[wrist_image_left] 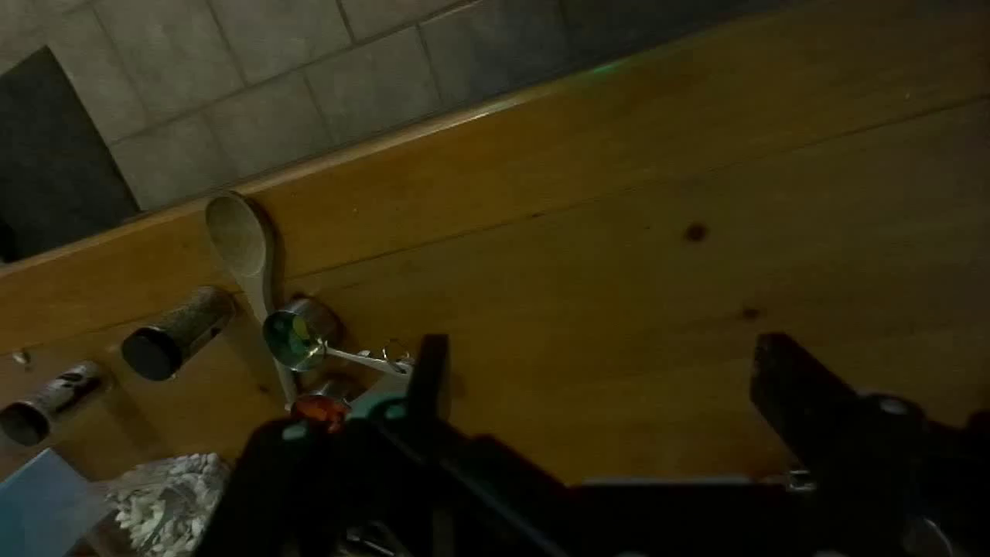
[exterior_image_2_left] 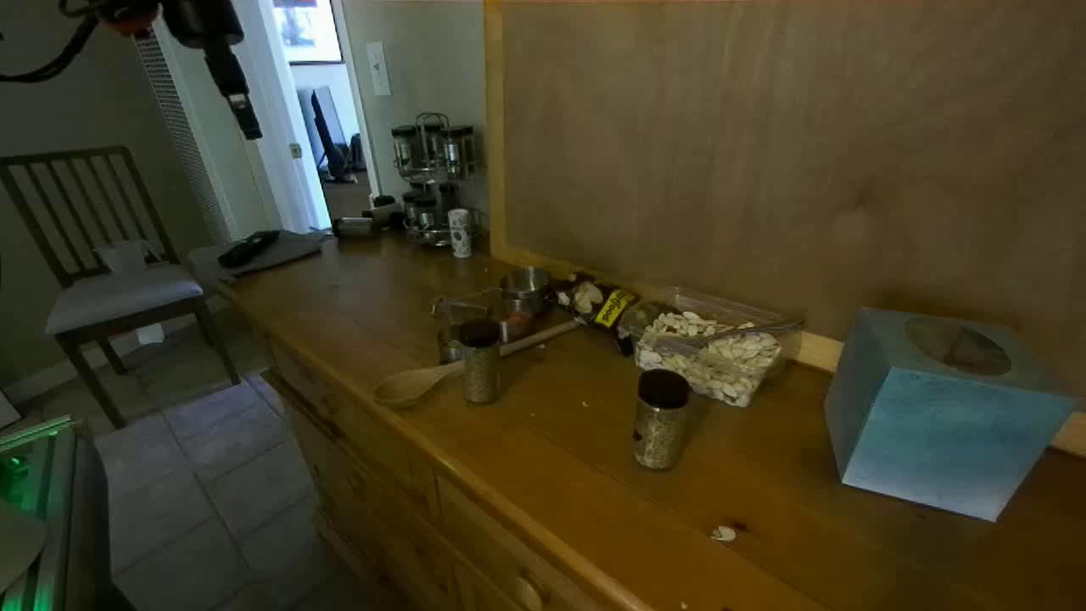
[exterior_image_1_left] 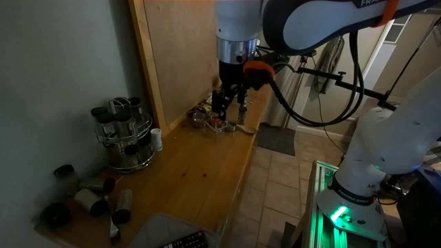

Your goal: Put the spice bottle on the rack

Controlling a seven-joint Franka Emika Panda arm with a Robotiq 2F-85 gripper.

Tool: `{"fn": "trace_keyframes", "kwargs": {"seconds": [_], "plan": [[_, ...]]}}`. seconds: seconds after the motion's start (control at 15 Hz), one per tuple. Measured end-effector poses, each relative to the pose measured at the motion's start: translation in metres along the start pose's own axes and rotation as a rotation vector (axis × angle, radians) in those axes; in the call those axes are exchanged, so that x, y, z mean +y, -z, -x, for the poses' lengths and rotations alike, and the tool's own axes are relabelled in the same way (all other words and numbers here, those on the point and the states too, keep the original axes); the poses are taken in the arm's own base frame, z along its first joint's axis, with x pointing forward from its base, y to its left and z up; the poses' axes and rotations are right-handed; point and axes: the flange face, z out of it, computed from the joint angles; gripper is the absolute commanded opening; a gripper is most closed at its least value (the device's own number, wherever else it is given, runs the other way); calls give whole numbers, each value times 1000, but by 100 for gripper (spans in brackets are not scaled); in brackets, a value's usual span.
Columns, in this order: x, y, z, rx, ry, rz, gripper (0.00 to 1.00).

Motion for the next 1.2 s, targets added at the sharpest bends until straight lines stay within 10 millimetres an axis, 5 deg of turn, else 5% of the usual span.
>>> {"fn": "trace_keyframes", "kwargs": {"seconds": [0.67, 1.2], "plan": [[-7, 5, 1, 24, 75, 13, 100], [-108, 49, 29, 149, 496, 27, 100]]}}
